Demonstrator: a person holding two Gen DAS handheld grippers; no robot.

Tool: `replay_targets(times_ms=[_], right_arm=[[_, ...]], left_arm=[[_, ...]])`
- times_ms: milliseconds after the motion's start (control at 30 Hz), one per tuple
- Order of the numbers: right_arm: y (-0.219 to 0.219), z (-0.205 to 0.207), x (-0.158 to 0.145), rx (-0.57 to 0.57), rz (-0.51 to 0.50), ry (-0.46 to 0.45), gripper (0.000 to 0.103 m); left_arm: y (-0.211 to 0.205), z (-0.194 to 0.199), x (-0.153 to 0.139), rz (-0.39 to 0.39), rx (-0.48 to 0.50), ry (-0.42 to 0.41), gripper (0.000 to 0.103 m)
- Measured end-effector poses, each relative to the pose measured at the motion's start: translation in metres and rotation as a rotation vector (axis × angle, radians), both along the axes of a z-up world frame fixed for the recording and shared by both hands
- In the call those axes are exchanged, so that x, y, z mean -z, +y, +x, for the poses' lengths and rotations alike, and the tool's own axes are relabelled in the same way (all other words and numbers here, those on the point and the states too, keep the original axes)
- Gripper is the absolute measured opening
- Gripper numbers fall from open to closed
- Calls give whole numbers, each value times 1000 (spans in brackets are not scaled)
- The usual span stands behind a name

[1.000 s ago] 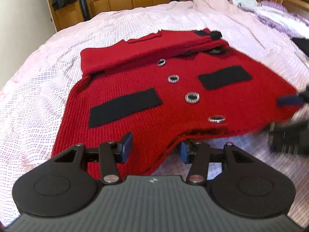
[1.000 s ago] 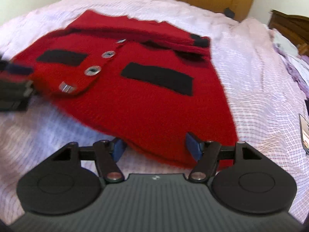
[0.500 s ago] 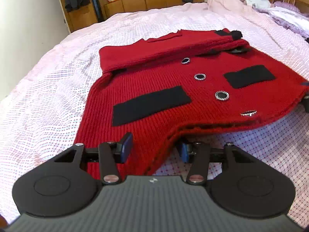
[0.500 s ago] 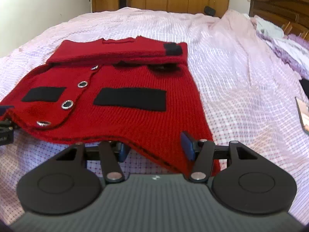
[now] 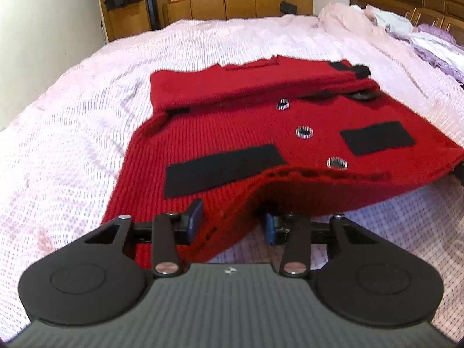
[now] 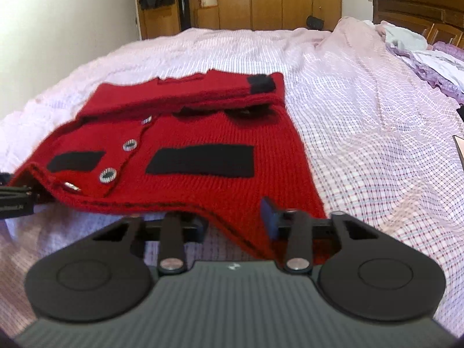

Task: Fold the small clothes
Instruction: 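Close both grippers on the cardigan hem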

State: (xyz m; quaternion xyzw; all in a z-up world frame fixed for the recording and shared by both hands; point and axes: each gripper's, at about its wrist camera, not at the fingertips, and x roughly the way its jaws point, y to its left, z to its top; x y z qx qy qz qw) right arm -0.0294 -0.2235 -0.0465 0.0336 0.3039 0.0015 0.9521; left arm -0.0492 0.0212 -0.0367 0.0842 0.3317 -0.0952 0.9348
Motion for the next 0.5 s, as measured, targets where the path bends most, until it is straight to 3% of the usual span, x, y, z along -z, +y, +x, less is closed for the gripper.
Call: replay_targets(times_ms=[167, 300, 433, 500], right_arm=[[-2, 8, -6, -7, 23, -26, 30], [2, 11, -7, -29, 2, -22, 20], [6, 13, -8, -53, -28, -20, 13], [8, 13, -9, -61, -39, -23, 11]], left_arm=[[2, 14, -3, -20, -11, 17, 48], [3, 18, -2, -33, -10, 18, 48], [2, 18, -2, -52, 15, 16, 33], [2, 16, -2, -56, 23, 13, 30]])
